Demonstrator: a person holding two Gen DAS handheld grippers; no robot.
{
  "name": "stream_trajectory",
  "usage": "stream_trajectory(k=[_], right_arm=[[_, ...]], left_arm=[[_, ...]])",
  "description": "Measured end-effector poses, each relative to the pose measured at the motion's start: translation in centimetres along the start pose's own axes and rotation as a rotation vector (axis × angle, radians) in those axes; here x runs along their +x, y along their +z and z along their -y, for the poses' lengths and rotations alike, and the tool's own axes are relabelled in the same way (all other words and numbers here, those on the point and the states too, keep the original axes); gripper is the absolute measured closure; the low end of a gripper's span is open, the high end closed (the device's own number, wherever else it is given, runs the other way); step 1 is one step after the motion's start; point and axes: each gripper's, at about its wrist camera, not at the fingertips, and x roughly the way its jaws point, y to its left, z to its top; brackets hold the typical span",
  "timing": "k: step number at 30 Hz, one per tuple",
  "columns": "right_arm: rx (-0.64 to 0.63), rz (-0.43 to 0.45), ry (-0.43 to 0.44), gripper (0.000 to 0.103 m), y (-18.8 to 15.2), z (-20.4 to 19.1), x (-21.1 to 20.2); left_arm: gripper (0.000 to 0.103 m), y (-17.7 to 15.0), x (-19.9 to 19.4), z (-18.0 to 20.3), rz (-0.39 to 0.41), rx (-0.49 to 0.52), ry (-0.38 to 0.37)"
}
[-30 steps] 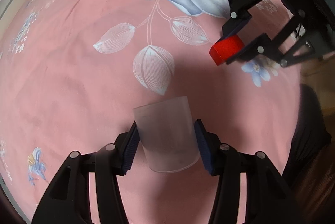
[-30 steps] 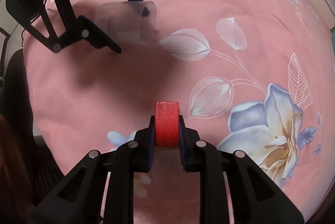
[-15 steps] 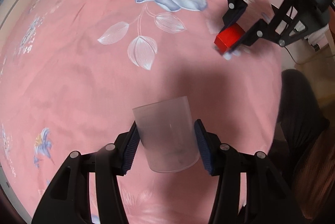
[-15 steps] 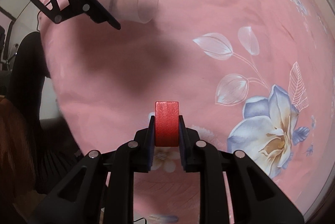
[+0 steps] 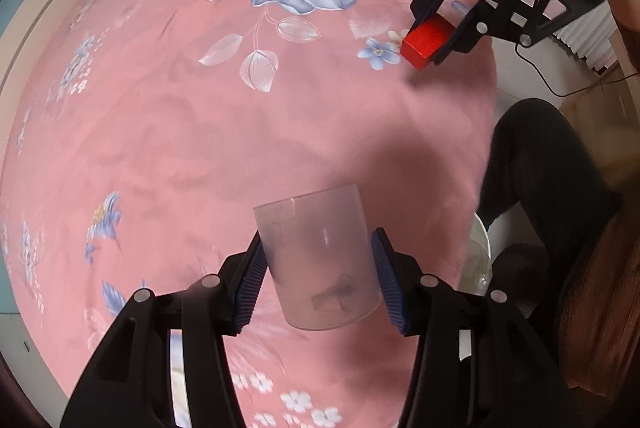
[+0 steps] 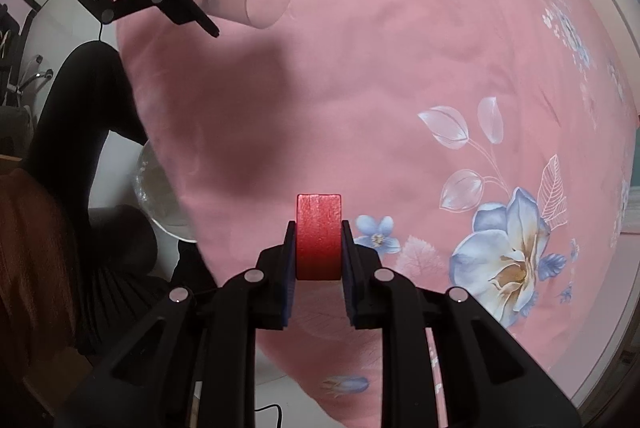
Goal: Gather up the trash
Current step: 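Carry the red block and clear cup with both tools over the trash bin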
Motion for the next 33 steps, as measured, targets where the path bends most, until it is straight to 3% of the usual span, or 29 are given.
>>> stream_trajectory(k=[20,33], right_arm=[[-0.116,-0.018,-0.024,0.082,0.2,-10.0,-5.1],[-0.158,-0.020,-0.036,0.082,-0.2,-15.9,-7.1]], left_arm=[[0.049,-6.6,-6.3,7.4,-0.023,0.029,0.041],[0.049,-8.2,-8.5,12.3,-0.019,0.069,0.036]])
